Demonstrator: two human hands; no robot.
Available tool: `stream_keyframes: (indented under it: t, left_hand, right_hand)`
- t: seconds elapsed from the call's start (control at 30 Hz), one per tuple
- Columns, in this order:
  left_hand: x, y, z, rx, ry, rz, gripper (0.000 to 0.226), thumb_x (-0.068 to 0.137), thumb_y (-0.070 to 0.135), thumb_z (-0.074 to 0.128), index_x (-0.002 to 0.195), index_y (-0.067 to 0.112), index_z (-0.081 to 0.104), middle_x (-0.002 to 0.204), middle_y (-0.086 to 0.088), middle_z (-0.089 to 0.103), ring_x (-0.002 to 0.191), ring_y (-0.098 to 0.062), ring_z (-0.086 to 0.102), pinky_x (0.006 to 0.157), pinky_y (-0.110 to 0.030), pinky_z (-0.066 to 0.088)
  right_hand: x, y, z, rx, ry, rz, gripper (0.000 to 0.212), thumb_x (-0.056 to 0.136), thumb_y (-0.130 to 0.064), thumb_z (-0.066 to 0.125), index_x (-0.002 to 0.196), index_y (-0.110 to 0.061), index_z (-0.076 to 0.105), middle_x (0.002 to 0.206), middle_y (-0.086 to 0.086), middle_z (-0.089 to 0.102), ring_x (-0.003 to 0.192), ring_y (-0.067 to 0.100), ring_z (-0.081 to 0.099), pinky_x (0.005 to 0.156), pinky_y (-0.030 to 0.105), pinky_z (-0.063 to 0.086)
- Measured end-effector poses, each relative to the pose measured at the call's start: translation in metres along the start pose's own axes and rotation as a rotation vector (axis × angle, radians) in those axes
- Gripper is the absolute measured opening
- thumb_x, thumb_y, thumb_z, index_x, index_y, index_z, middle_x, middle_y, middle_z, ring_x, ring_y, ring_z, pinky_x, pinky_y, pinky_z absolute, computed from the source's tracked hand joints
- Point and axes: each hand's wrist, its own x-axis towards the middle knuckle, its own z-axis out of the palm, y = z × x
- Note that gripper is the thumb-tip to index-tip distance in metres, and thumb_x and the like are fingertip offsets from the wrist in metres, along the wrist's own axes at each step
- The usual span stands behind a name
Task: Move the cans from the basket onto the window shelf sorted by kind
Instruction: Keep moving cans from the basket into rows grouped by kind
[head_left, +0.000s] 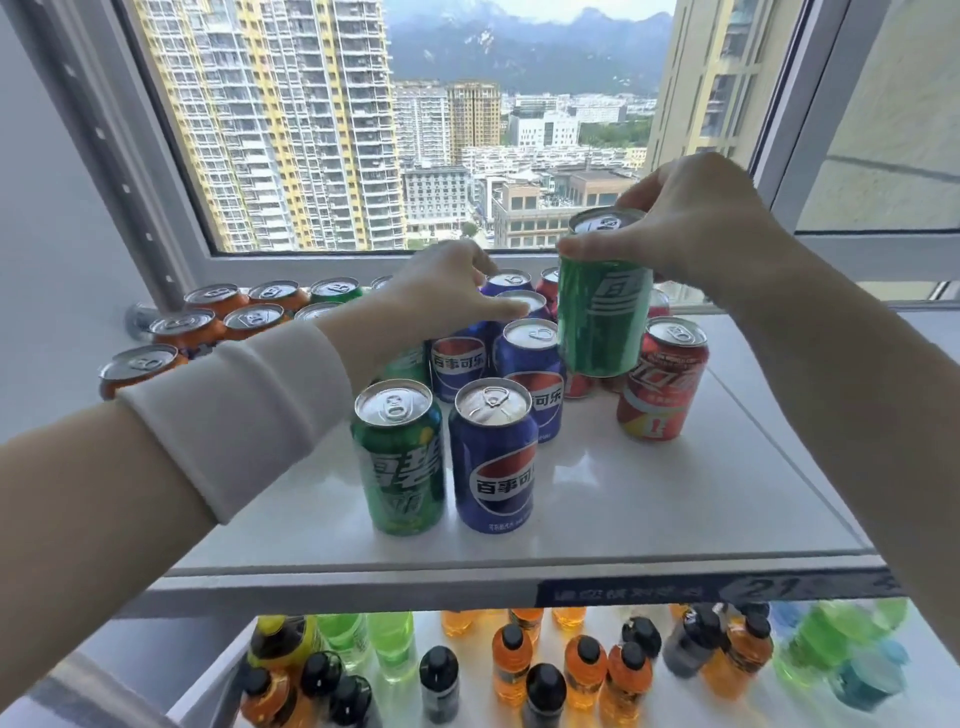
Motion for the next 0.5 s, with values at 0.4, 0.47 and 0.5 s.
stream_keyframes:
  t: [0.4,0.47,0.5]
  left_hand:
    - [-0.049,-0.079,-0.068,-0.094,0.215,-0.140,0.043,0.082,0.038,0.066,0.115,0.013,0.056,0.104,0.000,0.060,0.082,-0.007,0.054,0.059,-0.013,0.039]
    - [-0.057,-0.092,-0.069,-0.084,0.220,-0.161,0.043,0.082,0.039,0.066,0.115,0.013,0.057,0.105,0.000,0.061,0.089,-0.011,0.056,0.063,-0.013,0.039]
    - [-0.061,-0.099,-0.069,-0.087,0.223,-0.172,0.044,0.082,0.039,0.066,0.115,0.013,0.057,0.107,0.001,0.061,0.093,-0.012,0.057,0.064,-0.015,0.039]
  right_hand:
    - [0.008,-0.082,0.048,0.177,-0.160,-0.161,0.054,0.059,-0.046,0.079,0.088,-0.003,0.064,0.084,0.006,0.064,0.080,0.019,0.061,0.076,0.031,0.054]
    - [0.011,-0.087,0.072,0.202,-0.230,-0.131,0.054,0.059,-0.046,0.080,0.086,-0.002,0.065,0.086,0.009,0.067,0.082,0.021,0.064,0.078,0.034,0.056]
    - [0.013,-0.089,0.085,0.206,-0.263,-0.126,0.054,0.060,-0.047,0.080,0.086,-0.001,0.066,0.087,0.010,0.068,0.082,0.021,0.065,0.076,0.033,0.057]
